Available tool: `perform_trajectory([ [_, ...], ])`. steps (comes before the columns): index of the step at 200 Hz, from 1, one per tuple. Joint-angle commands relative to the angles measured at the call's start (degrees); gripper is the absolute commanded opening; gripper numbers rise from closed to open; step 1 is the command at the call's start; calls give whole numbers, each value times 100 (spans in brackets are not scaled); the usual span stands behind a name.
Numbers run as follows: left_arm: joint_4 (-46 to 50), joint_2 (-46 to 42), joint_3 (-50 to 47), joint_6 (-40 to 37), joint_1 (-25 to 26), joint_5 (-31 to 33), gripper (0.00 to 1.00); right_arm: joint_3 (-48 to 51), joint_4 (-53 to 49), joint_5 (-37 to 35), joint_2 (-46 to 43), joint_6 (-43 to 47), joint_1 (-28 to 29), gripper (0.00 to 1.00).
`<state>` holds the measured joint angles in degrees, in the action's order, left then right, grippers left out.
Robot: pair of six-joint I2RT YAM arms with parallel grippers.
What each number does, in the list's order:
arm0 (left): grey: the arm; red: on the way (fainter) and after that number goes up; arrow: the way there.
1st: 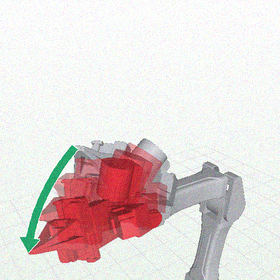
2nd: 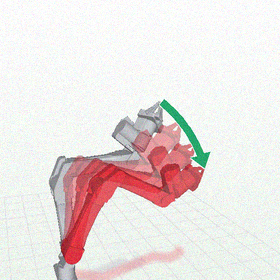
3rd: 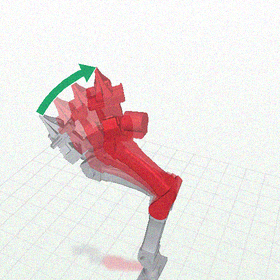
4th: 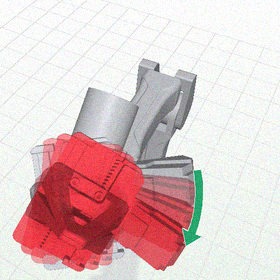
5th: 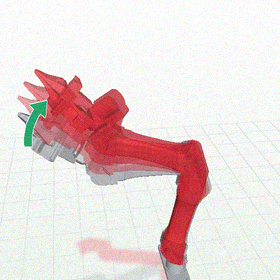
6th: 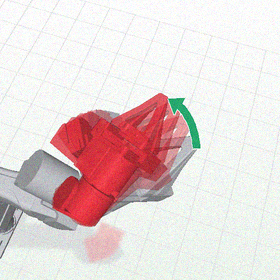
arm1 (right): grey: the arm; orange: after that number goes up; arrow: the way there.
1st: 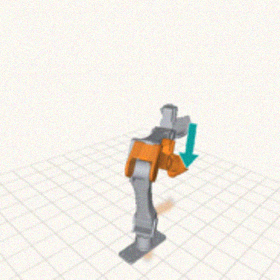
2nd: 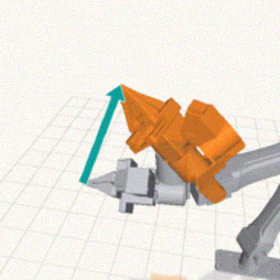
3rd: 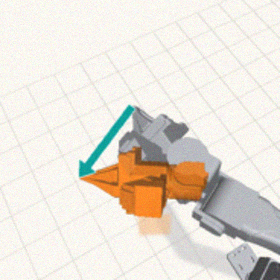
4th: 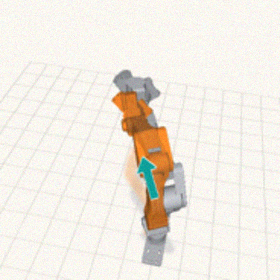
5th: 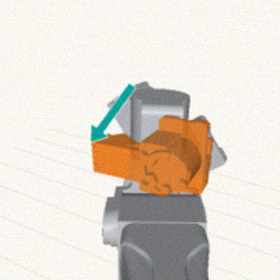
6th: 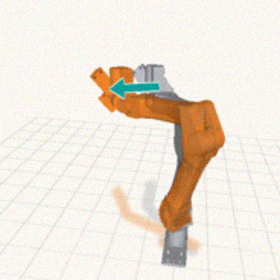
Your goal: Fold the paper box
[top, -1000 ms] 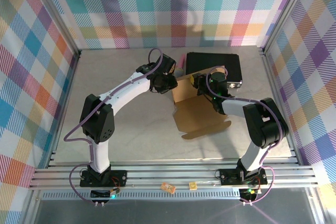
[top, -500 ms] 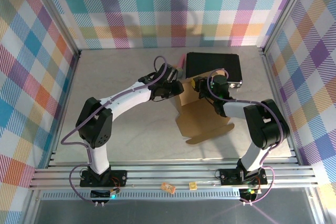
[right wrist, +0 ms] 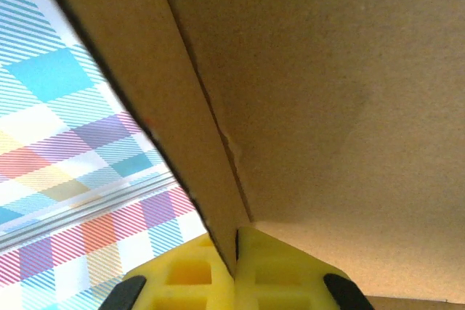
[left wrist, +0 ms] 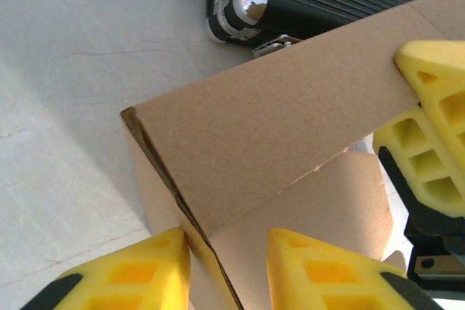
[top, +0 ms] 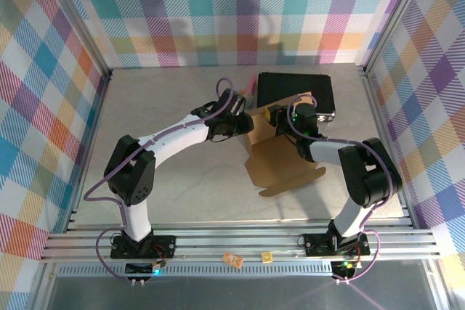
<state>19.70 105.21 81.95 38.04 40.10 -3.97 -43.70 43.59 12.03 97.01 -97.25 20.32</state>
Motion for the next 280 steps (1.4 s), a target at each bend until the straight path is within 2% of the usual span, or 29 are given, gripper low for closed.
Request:
perform_trajectory([
  [1,-1153,-370,-218,-404,244,-461,41,-64,75,604,-170,-29,146,0],
  [26,-1103,-466,-224,-550,247,-499,54,-27,18,607,-185,-8,124,0],
  [67,-1294,-828,-590,-728,322,-506,54,-42,-26,641,-165,-11,87,0],
  [110,-1537,-1065,-1080,-840,332,-679,47,-41,-61,669,-165,5,49,0],
  [136,-1320,-1225,-1237,-941,332,-579,48,-10,-8,677,-169,81,43,0],
  [177,-1110,-1469,-1459,-1022,332,-555,54,176,671,845,-63,181,2,0],
  [199,-1062,-1512,-1537,-1010,328,-569,55,249,1022,1088,-7,290,-62,0],
  [257,-1044,-1478,-1595,-1001,394,-325,55,707,2926,1611,633,190,-204,0],
  [280,-1015,-1493,-1621,-1026,441,-254,55,951,3065,1698,601,406,-285,0],
])
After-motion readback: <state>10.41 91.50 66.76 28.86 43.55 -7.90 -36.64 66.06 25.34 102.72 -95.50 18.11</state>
